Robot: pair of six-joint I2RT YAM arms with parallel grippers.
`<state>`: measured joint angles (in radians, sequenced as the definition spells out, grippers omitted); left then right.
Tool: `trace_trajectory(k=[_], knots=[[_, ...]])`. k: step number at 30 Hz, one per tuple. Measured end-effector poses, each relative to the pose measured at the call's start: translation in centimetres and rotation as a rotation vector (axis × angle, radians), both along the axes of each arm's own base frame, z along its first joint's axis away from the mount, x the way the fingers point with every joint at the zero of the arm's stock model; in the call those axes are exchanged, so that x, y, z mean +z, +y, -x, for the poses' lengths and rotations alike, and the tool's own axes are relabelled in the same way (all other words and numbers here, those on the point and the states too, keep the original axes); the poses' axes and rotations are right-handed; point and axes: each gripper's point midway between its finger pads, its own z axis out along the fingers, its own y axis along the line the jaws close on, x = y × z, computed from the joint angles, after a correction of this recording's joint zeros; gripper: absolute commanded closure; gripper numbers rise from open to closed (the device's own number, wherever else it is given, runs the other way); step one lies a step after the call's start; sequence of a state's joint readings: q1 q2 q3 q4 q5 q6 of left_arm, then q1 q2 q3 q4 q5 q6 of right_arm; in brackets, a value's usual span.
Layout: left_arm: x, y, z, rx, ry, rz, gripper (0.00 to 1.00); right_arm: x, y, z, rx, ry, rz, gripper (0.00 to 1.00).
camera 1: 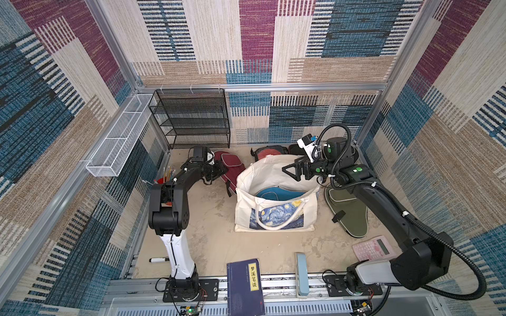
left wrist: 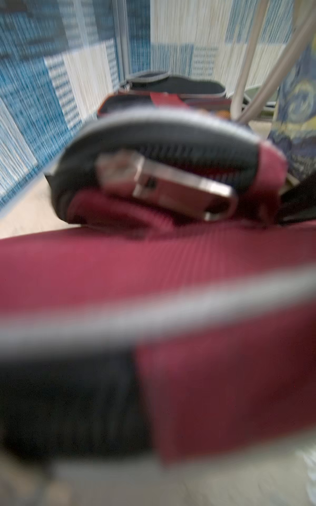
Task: Remove the ping pong set from the canvas bag
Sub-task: Place the ping pong set at the center of the board.
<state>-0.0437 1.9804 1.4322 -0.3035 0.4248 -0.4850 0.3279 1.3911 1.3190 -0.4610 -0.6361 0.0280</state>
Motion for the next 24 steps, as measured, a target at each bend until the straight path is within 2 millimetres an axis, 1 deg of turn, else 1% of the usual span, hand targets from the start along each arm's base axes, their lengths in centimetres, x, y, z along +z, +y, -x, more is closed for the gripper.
trace_trajectory(k=[3,8,13,18,19,22,24], knots=[[-0.4,0.4,0.2,0.007,0.012,-0.022,0.39,0.0,0.0,0.0,0.000,0.000,0.000,0.01],[-0.5,0.5,0.2,0.012,0.020,-0.033,0.37,0.0,0.0,0.0,0.000,0.000,0.000,0.01],[-0.8,0.4,-0.8,0.010,0.015,-0.033,0.36,0.0,0.0,0.0,0.000,0.000,0.000,0.01],[-1.0,-0.3,-1.6,-0.003,0.010,-0.033,0.34,0.0,0.0,-0.1,0.001,-0.001,0.002,0.01],[-1.1,-0.4,-1.7,-0.007,0.009,-0.034,0.32,0.0,0.0,-0.1,0.001,-0.001,0.002,0.01],[-0.9,-0.7,-1.7,-0.017,0.006,-0.038,0.22,-0.1,0.0,-0.1,0.002,0.001,0.002,0.01],[-0.8,-0.6,-1.7,-0.018,0.006,-0.060,0.17,-0.1,0.1,-0.2,0.002,0.001,0.003,0.01]])
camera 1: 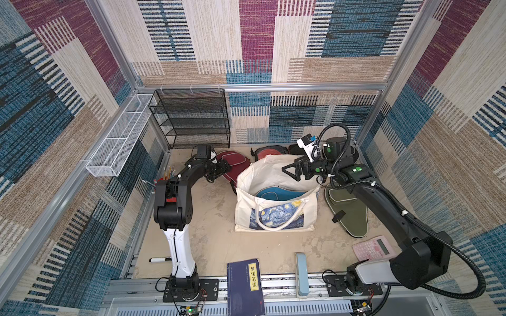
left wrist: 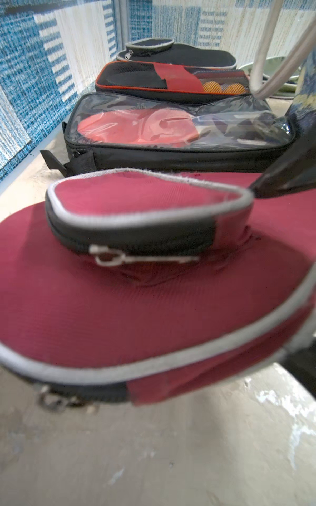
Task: Remove the ping pong set from the canvas bag
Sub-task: Place the ping pong set at the center of the board.
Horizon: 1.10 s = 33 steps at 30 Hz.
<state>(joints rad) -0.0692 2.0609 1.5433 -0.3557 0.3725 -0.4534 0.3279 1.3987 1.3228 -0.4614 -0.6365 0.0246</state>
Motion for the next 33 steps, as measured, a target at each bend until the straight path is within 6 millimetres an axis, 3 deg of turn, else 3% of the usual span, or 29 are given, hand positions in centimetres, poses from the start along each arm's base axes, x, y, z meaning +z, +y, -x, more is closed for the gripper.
trace_trajectory(k=[7,10,17,23,26,29,33], knots=[[3.2,1.1,-0.3,-0.014,-0.058,-0.100,0.00,0.1,0.0,-0.1,0.001,-0.003,0.001,0.01],[4.7,2.0,0.4,-0.018,-0.059,-0.168,0.01,0.1,0.0,-0.1,0.002,-0.004,0.002,0.01],[11.2,2.0,2.2,-0.049,-0.162,-0.244,0.01,0.2,0.0,0.1,0.002,-0.010,0.002,0.01],[19.9,-1.2,6.0,-0.164,-0.353,-0.237,0.01,0.3,-0.3,0.6,-0.001,-0.019,0.008,0.01],[22.9,-3.8,8.3,-0.270,-0.419,-0.204,0.01,0.1,-0.5,1.0,-0.002,-0.018,0.009,0.01],[24.3,-7.0,10.5,-0.398,-0.441,-0.160,0.01,-0.4,-0.6,1.3,-0.004,-0.008,0.014,0.01],[23.0,-11.5,13.0,-0.564,-0.394,-0.140,0.01,-1.0,-0.7,1.8,-0.005,0.001,0.021,0.01]])
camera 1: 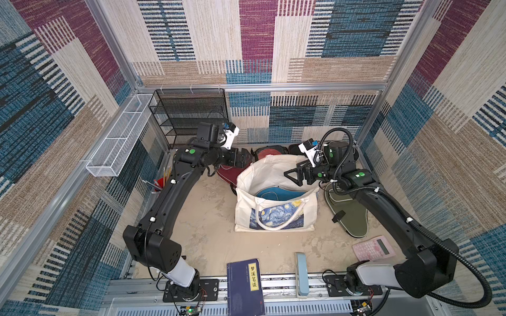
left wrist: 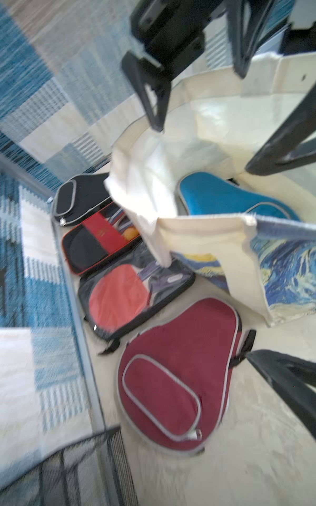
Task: Remove the ping pong set from the canvas bag
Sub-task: Place the ping pong set at the center of the board, then pick up the ping pong set from the canvas bag.
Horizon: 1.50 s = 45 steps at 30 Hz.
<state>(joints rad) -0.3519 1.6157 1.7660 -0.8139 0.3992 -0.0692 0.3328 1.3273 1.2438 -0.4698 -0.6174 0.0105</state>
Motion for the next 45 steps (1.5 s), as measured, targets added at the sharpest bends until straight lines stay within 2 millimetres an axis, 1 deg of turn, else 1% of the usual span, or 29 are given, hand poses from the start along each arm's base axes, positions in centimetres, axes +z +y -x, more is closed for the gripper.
trace_trajectory(k=[2,4,6,7,10,11,12,13,14,17,20,24,27,30,32,34,36,39,42,45], knots=[[-1.6,-1.4,0.7,-0.046,0.050,-0.033,0.01,-0.2,0.0,0.3,0.003,0.003,0.001,0.01],[-3.1,-2.1,0.8,-0.060,0.091,-0.069,0.03,-0.3,0.0,0.6,0.005,0.005,0.002,0.01],[-4.3,-2.7,0.9,-0.074,0.125,-0.105,0.10,-0.6,-0.1,0.6,-0.003,0.008,0.009,0.01],[-4.7,-2.7,0.7,-0.071,0.131,-0.129,0.15,-0.7,-0.1,0.6,-0.005,0.012,0.013,0.01],[-5.3,-3.2,0.4,-0.077,0.146,-0.161,0.48,-1.0,-0.2,0.6,-0.012,0.015,0.020,0.01],[-5.3,-3.2,0.3,-0.077,0.146,-0.166,0.62,-1.0,-0.1,0.6,-0.010,0.017,0.021,0.01],[-5.1,-3.3,0.2,-0.079,0.144,-0.169,0.74,-1.1,0.0,0.6,-0.008,0.021,0.023,0.01],[-4.9,-3.3,0.1,-0.082,0.138,-0.169,0.88,-1.2,0.1,0.7,-0.005,0.025,0.025,0.01],[-4.6,-3.4,0.1,-0.087,0.130,-0.168,1.00,-1.3,0.1,0.5,-0.013,0.026,0.034,0.01],[-3.8,-3.7,0.1,-0.105,0.104,-0.168,1.00,-1.3,0.6,0.4,-0.007,0.022,0.053,0.01],[-2.9,-3.7,0.3,-0.111,0.091,-0.166,1.00,-1.0,1.6,0.7,0.016,0.011,0.071,0.01],[-0.5,-3.1,1.5,-0.104,0.020,-0.149,1.00,-1.0,2.6,1.5,0.053,-0.008,0.103,0.01],[1.6,-2.3,3.1,-0.095,-0.073,-0.110,1.00,-1.5,3.2,2.7,0.095,-0.014,0.136,0.01],[2.9,-1.6,4.8,-0.075,-0.150,-0.054,1.00,-2.3,4.0,4.9,0.152,-0.025,0.168,0.01],[3.2,-1.2,5.5,-0.052,-0.178,-0.011,1.00,-3.4,4.3,6.4,0.188,-0.021,0.188,0.01],[3.1,-1.0,6.0,-0.044,-0.205,0.017,1.00,-4.9,4.1,7.3,0.184,-0.007,0.223,0.01],[2.6,-0.9,6.4,-0.037,-0.221,0.048,1.00,-7.0,3.7,8.4,0.184,0.022,0.260,0.01],[1.9,-0.9,7.0,-0.037,-0.242,0.088,1.00,-9.6,3.2,9.4,0.168,0.069,0.297,0.01],[1.8,-0.9,7.6,-0.043,-0.276,0.135,1.00,-11.4,2.6,9.3,0.125,0.100,0.322,0.01],[2.1,-1.0,8.1,-0.052,-0.316,0.169,1.00,-12.4,2.6,8.4,0.089,0.108,0.334,0.01]])
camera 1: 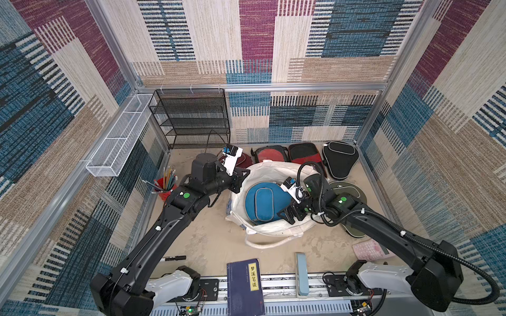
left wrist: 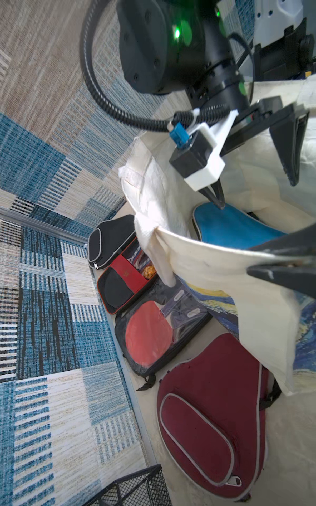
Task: Remove the ping pong set from the canvas bag
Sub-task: Pick up the ping pong set from the canvas bag.
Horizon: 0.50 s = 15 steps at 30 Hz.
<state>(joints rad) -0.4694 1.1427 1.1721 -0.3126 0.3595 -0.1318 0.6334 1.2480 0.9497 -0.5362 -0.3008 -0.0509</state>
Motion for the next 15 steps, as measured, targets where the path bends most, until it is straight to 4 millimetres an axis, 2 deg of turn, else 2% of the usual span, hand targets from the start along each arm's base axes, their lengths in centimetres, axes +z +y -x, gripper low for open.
trace_trajectory(k=[7,15], knots=[[0.7,-0.8,0.6,-0.053,-0.032,0.062,1.00,-2.5,0.3,-4.1,-0.075,0.002,0.059,0.01],[0.7,-1.7,1.3,-0.123,-0.033,0.090,1.00,-1.3,-0.7,-8.2,-0.088,-0.086,0.077,0.01]])
